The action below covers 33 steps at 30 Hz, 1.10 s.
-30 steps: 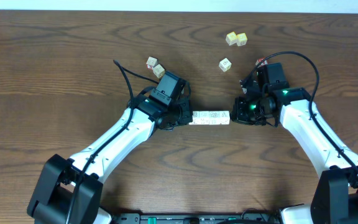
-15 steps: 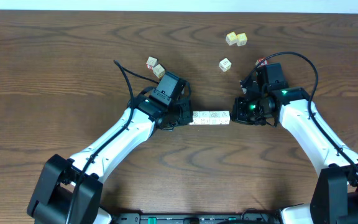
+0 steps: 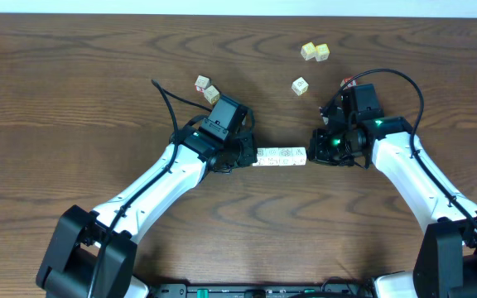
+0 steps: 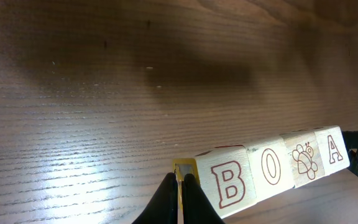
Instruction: Lift 4 blocks
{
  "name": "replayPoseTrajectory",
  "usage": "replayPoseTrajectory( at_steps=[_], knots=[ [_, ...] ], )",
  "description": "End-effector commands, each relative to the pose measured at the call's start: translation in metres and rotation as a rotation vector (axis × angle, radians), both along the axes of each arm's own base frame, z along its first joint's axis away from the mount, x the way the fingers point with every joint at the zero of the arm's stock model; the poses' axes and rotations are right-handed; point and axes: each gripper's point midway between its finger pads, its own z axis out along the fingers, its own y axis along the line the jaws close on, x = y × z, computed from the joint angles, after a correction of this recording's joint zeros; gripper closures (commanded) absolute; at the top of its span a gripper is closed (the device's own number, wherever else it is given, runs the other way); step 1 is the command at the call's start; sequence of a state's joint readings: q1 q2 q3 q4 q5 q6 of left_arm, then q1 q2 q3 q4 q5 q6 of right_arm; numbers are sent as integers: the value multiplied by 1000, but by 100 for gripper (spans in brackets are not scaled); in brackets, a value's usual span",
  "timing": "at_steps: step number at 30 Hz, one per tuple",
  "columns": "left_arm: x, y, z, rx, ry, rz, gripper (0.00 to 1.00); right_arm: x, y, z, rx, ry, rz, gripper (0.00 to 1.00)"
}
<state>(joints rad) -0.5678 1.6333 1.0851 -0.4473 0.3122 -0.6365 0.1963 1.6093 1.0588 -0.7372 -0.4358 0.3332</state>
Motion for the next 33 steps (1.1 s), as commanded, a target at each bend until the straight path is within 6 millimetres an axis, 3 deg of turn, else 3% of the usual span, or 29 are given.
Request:
replayPoseTrajectory(
  at_steps=[1,8,17,33],
  knots=[
    [-12,-33,14,-109,30,-83,93,-16,43,14,153,30,97,99],
    [-13,-33,9,-102,40,-82,93,-15,44,13,158,29,89,99],
    [-14,-35,-21,-72,107,-83,93,-17,43,9,154,29,88,99],
    [-16,-40,-22,-74,103,-99,93,-18,39,1,129,28,80,99]
  ],
)
